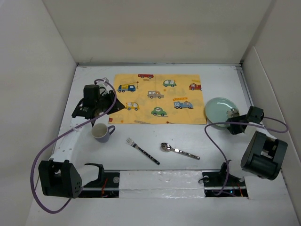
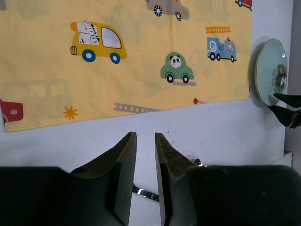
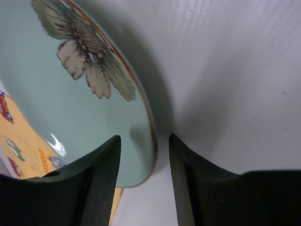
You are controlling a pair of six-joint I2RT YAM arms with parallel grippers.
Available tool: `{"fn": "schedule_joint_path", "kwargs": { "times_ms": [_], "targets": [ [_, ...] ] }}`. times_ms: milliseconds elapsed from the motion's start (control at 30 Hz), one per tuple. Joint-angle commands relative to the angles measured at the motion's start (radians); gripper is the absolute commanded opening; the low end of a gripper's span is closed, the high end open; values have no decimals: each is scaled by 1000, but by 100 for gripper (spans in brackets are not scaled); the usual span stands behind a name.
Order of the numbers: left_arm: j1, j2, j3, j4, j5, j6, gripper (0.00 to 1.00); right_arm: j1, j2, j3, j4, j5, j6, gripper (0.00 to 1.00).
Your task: Set the dinner table for one person
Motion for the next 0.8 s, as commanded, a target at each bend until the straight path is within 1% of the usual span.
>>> {"fn": "schedule_joint_path", "kwargs": {
  "times_ms": [0, 33, 67, 100, 133, 167, 200, 233, 333, 367, 433, 467, 500, 533, 567, 600, 667, 700, 733, 767],
  "targets": [
    [-3, -16, 19, 49, 47, -8, 21, -6, 94, 25, 69, -37, 44, 48],
    [-3, -13, 22, 47, 50, -8, 21, -6, 112, 31, 74, -46, 48, 46],
    [-3, -13, 25, 47, 50, -7, 21, -6, 131, 37, 66, -46, 54, 41],
    [-3, -13, 27, 47, 48, -7, 22, -6, 146, 45, 60, -43, 62, 22],
    [-3, -13, 27, 47, 45, -7, 22, -18, 160, 46, 52, -40, 68, 8],
    [-3, -13, 28, 47, 42, -4, 22, -18, 152, 45, 46, -46, 70, 0],
    [-3, -15, 28, 44, 36, -2, 22, -18, 131, 43, 42, -43, 76, 0],
    [-3, -16, 27, 44, 34, -2, 23, -18, 59, 43, 37, -34, 79, 0],
    [-3, -13, 20, 44, 31, 0, 25, -18, -77, 106, -17, 23, 71, 0],
    [-3, -12, 22, 44, 27, 0, 25, -18, -160, 133, -24, 26, 65, 0],
    [-3, -3, 31, 43, 22, 0, 27, 14, -188, 250, -37, 9, 50, 0],
    [-3, 2, 39, 43, 17, 0, 28, 72, -179, 287, -9, -62, 44, 0],
    [-3, 22, 63, 32, 13, 3, 29, 147, -170, 342, 76, -148, 57, 0],
    [-3, 22, 63, 32, 13, 4, 29, 148, -170, 342, 77, -149, 58, 0],
    [-3, 28, 74, 29, 10, 4, 30, 189, -165, 348, 166, -208, 68, 0],
    [-3, 40, 82, 18, 4, 7, 30, 277, -141, 364, 192, -225, 82, 0],
    [-3, 45, 105, 9, -3, 7, 31, 365, -90, 426, 210, -264, 67, 0],
    [-3, 40, 109, 7, -9, 7, 31, 443, -28, 449, 215, -275, 47, 0],
    [-3, 37, 118, 6, -9, 6, 31, 477, 6, 481, 213, -287, 42, 0],
    [-3, 33, 120, 7, -12, 1, 32, 505, 41, 495, 294, -320, 44, 0]
  ]
}}
